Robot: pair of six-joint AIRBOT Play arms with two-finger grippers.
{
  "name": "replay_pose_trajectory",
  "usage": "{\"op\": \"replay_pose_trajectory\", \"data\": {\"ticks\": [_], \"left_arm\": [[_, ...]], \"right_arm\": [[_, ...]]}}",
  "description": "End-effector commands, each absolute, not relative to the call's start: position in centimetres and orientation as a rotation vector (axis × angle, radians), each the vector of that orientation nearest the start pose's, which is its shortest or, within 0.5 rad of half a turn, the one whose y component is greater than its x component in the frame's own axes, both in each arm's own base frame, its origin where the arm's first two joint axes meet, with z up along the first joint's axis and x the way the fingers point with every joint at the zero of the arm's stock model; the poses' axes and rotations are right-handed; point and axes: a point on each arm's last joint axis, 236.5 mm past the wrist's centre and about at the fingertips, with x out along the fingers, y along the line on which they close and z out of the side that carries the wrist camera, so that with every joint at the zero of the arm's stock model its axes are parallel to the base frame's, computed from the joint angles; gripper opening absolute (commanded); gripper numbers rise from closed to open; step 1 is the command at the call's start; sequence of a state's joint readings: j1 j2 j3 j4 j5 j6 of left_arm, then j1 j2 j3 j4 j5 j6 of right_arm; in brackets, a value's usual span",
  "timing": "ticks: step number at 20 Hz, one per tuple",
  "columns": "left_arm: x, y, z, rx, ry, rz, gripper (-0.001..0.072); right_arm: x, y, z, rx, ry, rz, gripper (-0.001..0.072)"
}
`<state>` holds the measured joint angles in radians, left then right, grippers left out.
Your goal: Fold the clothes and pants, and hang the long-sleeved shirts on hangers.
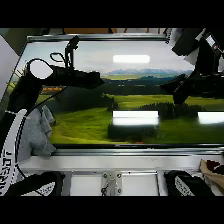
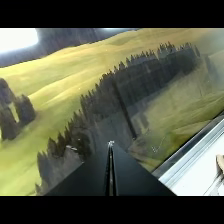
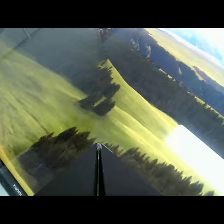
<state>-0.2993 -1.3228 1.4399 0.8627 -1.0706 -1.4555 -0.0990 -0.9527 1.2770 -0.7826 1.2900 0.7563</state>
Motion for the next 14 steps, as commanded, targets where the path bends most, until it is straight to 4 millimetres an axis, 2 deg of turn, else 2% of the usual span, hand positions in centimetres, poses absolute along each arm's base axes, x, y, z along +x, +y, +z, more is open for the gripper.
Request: {"op": "replay_pose_trajectory", "data": {"ticks": [1, 6, 9, 11, 12, 13, 14], "left_arm": [[39.7, -26.4, 15.7, -0.373, 0.965, -0.733, 0.0014], [39.8, -26.4, 15.4, -0.373, 0.969, -0.730, 0.0014], [40.7, -26.3, 15.8, -0.383, 0.933, -0.714, 0.0015], [40.3, -25.0, 15.3, -0.374, 0.972, -0.708, 0.0015], [40.3, -23.7, 14.9, -0.360, 0.989, -0.689, 0.0016], [40.4, -21.3, 14.5, -0.334, 1.007, -0.642, 0.0104], [40.6, -18.6, 14.2, -0.308, 1.018, -0.585, 0.0440]], "right_arm": [[34.0, 12.8, 22.4, -0.138, 0.600, 0.797, 0.0017], [34.1, 12.8, 22.3, -0.135, 0.605, 0.798, 0.0017], [34.1, 12.8, 22.3, -0.135, 0.605, 0.798, 0.0017], [34.1, 12.8, 22.3, -0.135, 0.605, 0.798, 0.0017], [34.1, 12.8, 22.3, -0.135, 0.605, 0.798, 0.0017], [34.1, 12.8, 22.3, -0.135, 0.604, 0.798, 0.0017], [34.1, 12.8, 22.3, -0.135, 0.605, 0.798, 0.0017]]}}
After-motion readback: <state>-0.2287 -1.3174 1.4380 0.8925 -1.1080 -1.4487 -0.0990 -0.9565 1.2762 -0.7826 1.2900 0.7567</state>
